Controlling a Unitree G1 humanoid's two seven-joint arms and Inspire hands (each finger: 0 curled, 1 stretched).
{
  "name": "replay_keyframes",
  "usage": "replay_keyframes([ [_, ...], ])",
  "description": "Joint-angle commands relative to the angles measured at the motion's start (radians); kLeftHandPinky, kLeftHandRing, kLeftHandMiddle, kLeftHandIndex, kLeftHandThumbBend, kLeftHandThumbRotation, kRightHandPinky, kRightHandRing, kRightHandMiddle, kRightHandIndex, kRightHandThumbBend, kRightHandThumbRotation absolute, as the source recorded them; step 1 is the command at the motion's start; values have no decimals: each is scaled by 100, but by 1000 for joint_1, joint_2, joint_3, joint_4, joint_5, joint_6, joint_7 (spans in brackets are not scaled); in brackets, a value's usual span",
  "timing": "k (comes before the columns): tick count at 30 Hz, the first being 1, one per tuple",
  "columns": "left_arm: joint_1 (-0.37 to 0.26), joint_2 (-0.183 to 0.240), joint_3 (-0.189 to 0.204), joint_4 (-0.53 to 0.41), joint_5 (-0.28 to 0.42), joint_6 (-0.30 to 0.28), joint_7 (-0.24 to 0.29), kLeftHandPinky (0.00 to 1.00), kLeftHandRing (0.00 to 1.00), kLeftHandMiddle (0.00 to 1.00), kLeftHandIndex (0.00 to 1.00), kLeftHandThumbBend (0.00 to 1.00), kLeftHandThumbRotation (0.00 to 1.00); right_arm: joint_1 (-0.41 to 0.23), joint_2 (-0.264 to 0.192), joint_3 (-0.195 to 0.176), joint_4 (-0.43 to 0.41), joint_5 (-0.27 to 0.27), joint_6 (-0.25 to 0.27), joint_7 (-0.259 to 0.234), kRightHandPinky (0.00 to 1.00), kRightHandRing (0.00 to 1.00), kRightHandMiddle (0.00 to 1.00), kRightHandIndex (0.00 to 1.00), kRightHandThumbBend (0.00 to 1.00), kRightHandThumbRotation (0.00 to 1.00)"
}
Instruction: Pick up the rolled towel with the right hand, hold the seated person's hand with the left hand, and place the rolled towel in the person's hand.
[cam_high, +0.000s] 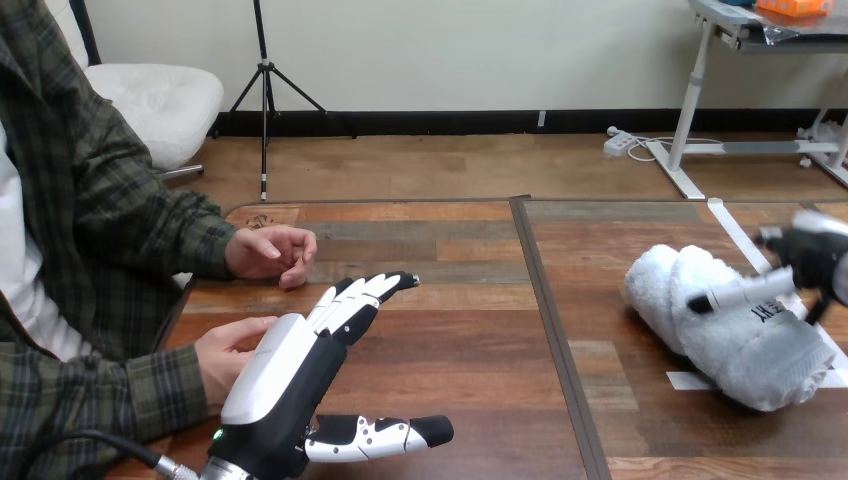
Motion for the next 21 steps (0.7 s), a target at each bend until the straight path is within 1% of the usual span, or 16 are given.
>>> replay_keyframes([
  [1, -36, -2, 13, -110, -37, -4, 16, 98, 93, 91, 89, 100, 65, -193, 46, 49, 162, -24, -53, -23, 48, 74, 81, 100, 100, 50],
  [4, -30, 1, 15, -120, -44, -2, 11, 98, 93, 91, 89, 100, 65, -208, 57, 71, 206, -34, -64, -18, 54, 81, 87, 100, 100, 52],
  [8, -21, 4, 16, -133, -55, 2, 4, 98, 93, 91, 89, 100, 65, -220, 68, 104, 255, -53, -95, -16, 68, 91, 94, 100, 99, 54],
  [9, -20, 5, 16, -136, -57, 3, 3, 98, 93, 91, 88, 100, 65, -223, 70, 109, 264, -56, -102, -15, 74, 94, 96, 100, 97, 55],
  [13, -9, 5, 16, -153, -68, 11, -4, 98, 93, 90, 88, 100, 65, -236, 95, 116, 312, -51, -87, -31, 80, 97, 98, 100, 96, 56],
  [16, -3, 5, 16, -164, -69, 14, -5, 98, 93, 90, 88, 100, 65, -239, 110, 127, 337, -52, -87, -41, 77, 96, 99, 100, 97, 56],
  [17, 0, 4, 16, -168, -68, 15, -4, 98, 93, 90, 88, 100, 66, -240, 115, 130, 345, -53, -90, -43, 74, 95, 98, 100, 97, 56],
  [18, 2, 4, 16, -172, -68, 17, -4, 98, 93, 90, 88, 100, 66, -240, 118, 133, 352, -52, -92, -45, 66, 93, 98, 99, 97, 57],
  [21, 9, 5, 14, -183, -70, 18, -6, 98, 92, 90, 88, 100, 67, -244, 132, 116, 367, -23, -85, -29, 53, 88, 96, 98, 96, 58],
])
